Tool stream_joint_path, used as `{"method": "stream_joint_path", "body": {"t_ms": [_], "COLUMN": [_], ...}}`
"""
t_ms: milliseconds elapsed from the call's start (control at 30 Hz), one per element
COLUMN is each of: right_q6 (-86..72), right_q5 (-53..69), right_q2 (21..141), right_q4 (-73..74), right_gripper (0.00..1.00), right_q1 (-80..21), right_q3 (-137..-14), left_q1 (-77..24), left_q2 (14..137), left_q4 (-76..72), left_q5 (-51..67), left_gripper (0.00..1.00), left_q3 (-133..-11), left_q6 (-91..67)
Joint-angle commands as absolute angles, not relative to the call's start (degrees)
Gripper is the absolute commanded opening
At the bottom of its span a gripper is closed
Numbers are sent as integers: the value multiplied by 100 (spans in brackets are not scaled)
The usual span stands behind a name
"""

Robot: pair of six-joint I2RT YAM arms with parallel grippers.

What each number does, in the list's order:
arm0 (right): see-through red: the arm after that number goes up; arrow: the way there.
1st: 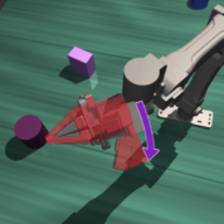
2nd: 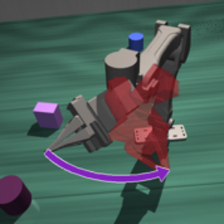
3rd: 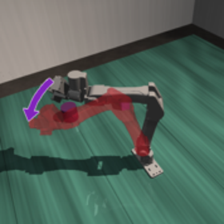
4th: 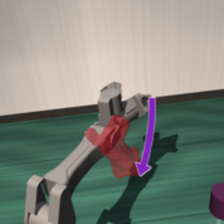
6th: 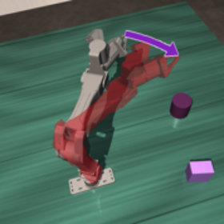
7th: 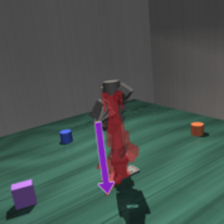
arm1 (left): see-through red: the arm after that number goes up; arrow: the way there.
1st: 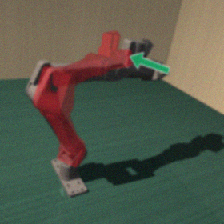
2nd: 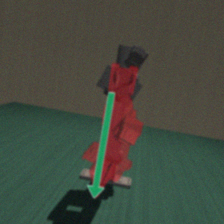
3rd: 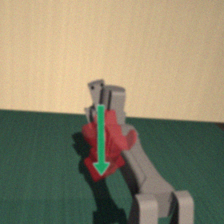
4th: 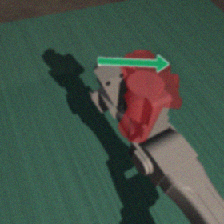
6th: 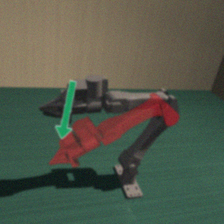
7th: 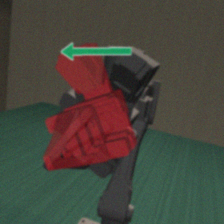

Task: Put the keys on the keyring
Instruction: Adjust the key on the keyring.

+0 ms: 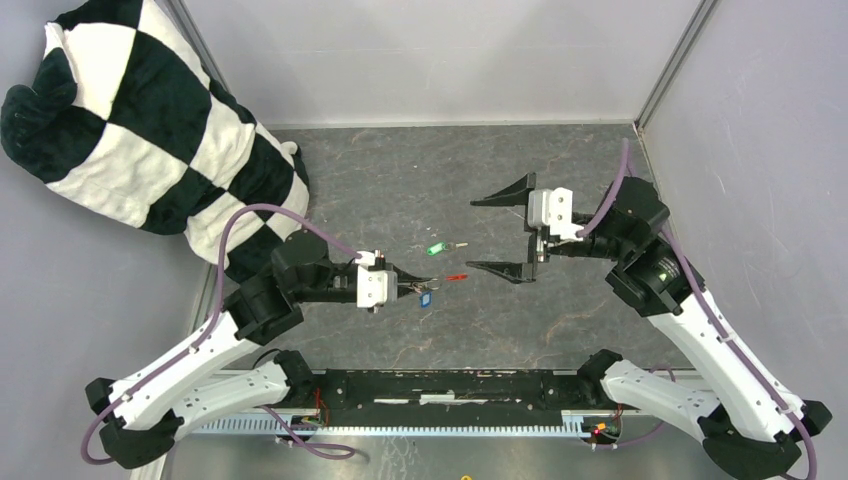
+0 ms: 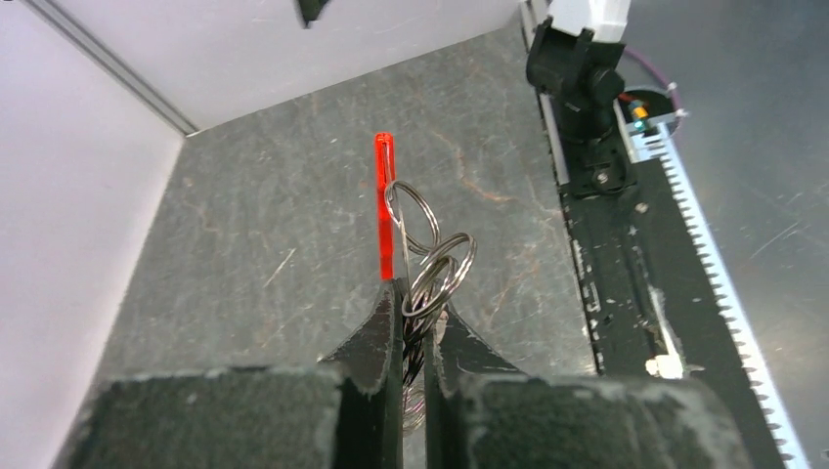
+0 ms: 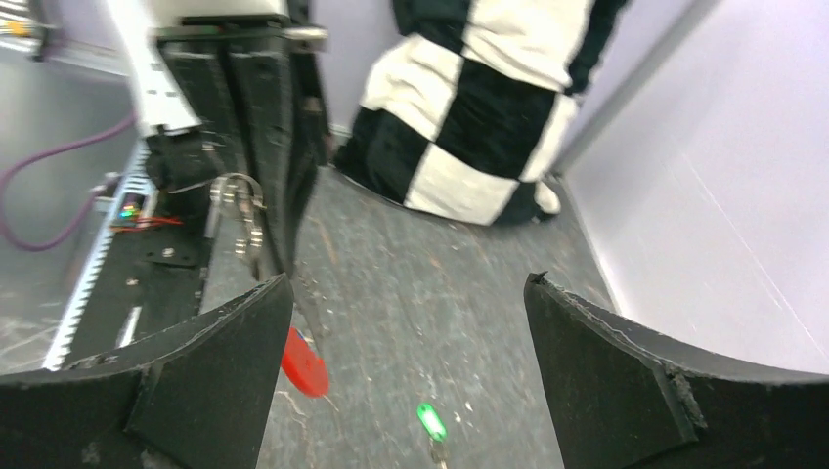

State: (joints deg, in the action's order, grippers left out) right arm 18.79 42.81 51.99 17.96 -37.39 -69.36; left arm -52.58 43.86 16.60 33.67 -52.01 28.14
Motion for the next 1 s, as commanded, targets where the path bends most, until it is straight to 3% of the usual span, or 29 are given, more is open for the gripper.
{"method": "stream_joint_path", "body": {"t_ms": [0, 467, 567, 700, 733, 767, 800, 833, 867, 967], "right_q6": [1816, 990, 484, 297, 250, 207, 193, 201, 218, 272], "right_q5": [5622, 6185, 6059, 5523, 5372, 5216, 5121, 5087, 5043, 4956], "right_q2": [5295, 5383, 5342, 5304, 5282, 5274, 5281, 5278, 5268, 5244], "right_q4": [1411, 454, -140, -135, -67, -19, 211, 331, 469, 751], "right_gripper": [93, 77, 58, 1, 0, 0, 0, 0, 0, 0], "right_q1": [-3752, -3785, -3817, -3851, -3845, -3851, -3843, -3845, -3843, -3852], "right_q3": [-6981, -6382, -6207, -6173, -6161, -6181, -6222, -6250, -6277, -6339], "left_q1": [-5256, -5256, -5256, -5256, -5256, -5251, -5251, -5253, -5256, -5255], "left_q2": [4488, 4818, 4838, 4861, 4860, 4856, 4829, 4774, 4720, 4451], "left_q4": [1320, 1285, 1178, 1257, 1300, 1341, 1386, 1432, 1431, 1288], "left_q5": [3742, 4077, 4061, 4037, 3974, 3856, 3712, 3541, 3364, 2850], "left_gripper": [2, 2, 2, 2, 12, 40, 54, 58, 71, 79], "left_q3": [-5597, -6309, -6276, -6342, -6360, -6358, -6340, -6319, -6267, -6071], "left_q6": [2198, 1993, 1935, 1923, 1958, 1981, 2124, 2288, 2461, 3161]}}
